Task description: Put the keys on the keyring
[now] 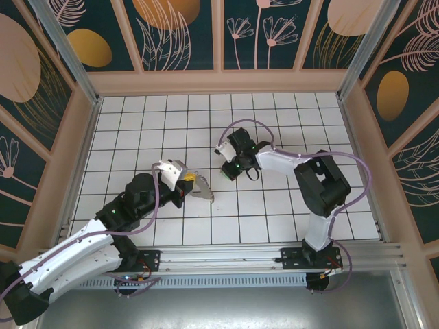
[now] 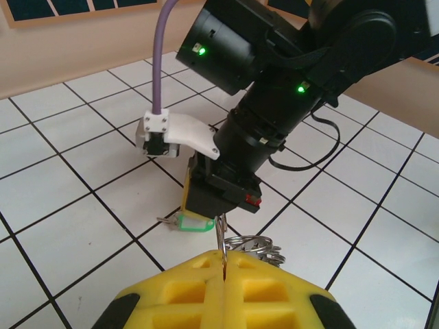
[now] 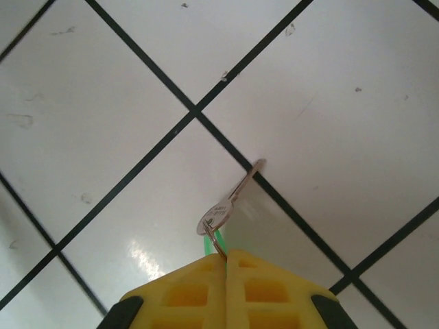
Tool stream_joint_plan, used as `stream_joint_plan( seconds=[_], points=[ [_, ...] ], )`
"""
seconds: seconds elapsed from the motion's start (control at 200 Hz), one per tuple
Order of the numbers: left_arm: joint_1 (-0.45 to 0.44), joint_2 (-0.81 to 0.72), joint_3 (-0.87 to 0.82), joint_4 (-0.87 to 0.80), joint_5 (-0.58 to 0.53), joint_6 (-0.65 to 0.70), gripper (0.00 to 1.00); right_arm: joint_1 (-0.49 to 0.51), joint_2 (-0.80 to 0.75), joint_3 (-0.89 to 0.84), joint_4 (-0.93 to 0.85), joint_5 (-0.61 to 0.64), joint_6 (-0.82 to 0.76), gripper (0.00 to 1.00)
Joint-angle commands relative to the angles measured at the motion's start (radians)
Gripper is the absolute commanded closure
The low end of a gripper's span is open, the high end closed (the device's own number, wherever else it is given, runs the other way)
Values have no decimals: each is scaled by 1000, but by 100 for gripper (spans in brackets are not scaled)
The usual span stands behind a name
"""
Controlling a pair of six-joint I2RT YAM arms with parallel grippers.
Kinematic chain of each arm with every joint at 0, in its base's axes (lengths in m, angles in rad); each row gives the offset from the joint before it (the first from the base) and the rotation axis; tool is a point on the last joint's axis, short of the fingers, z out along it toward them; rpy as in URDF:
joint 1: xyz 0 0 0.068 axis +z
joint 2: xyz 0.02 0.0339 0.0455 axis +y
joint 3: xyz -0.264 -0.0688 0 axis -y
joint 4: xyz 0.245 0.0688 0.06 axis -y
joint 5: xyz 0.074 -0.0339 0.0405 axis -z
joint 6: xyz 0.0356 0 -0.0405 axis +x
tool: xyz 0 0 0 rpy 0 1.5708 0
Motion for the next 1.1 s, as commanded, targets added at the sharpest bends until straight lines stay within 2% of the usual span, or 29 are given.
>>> stream_joint_plan(
  seconds=[0.0, 0.29, 0.48, 0.626, 0.781, 0.916, 1.096],
  points=[
    [-6, -15, -3, 37, 4, -18, 100, -14, -58, -47, -23, -43, 40, 100],
    [-6, -10, -3, 40, 8, -19, 100, -19, -131, -188, 8, -82, 152, 100],
    [-6, -8, -3, 42, 14, -18, 100, -18, -139, -217, 15, -89, 190, 100],
    [-6, -9, -3, 43, 17, -18, 100, -17, -160, -209, -10, -70, 176, 88],
    [-6, -10, -1, 42, 18, -16, 100, -10, -170, -165, -74, -36, 105, 81],
    [-7, -12, 0, 40, 19, -16, 100, -4, -174, -125, -129, -33, 53, 65],
    [-6, -12, -1, 42, 18, -15, 100, -9, -140, -97, -156, -102, 95, 61]
  ],
)
